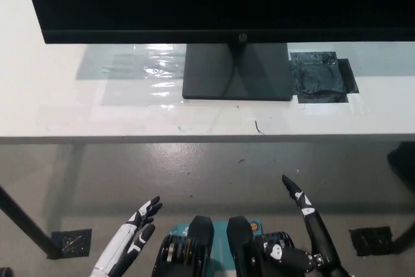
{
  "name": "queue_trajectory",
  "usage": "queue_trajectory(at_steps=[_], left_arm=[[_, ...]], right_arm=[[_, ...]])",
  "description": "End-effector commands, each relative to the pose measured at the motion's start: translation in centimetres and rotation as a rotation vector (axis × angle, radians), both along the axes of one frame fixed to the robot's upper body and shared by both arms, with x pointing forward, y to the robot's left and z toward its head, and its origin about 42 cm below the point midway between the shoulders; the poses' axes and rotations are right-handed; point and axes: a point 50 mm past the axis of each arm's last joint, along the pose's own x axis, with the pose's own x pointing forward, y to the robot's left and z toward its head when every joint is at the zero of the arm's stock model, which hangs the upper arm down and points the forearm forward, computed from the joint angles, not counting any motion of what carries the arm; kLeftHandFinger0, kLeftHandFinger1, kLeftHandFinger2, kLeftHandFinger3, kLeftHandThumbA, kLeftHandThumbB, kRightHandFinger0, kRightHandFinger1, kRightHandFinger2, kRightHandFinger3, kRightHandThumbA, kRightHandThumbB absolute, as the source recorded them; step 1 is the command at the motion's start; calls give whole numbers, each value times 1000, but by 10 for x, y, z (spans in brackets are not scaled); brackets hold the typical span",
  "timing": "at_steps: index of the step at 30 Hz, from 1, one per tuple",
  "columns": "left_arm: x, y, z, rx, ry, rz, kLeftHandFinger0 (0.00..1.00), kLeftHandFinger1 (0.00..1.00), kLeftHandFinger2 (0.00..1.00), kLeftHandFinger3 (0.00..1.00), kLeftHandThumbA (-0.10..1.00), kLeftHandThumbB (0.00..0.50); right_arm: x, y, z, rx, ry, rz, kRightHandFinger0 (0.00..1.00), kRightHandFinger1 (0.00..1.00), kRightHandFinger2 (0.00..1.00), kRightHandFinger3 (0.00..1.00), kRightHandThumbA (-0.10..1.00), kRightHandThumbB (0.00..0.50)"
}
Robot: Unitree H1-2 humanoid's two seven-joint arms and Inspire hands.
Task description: The monitor is being placed at the center of the desk and the robot uses its right hand to grab on the right side of the monitor and tilt the angle of the montior sideways.
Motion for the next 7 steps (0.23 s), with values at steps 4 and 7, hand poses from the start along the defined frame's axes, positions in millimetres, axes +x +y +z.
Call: queue_trajectory(at_steps=[4, 7], left_arm=[[1, 3, 11, 16, -74, -10, 1000, 1000, 1000, 1000, 1000, 313], [1, 3, 11, 16, -74, -10, 1000, 1000, 1000, 1000, 1000, 314]], right_arm=[[0, 1, 11, 8, -113, -1, 1000, 1000, 1000, 1000, 1000, 353], [-1, 1, 11, 7, -114, -1, 1000, 1000, 1000, 1000, 1000, 353]])
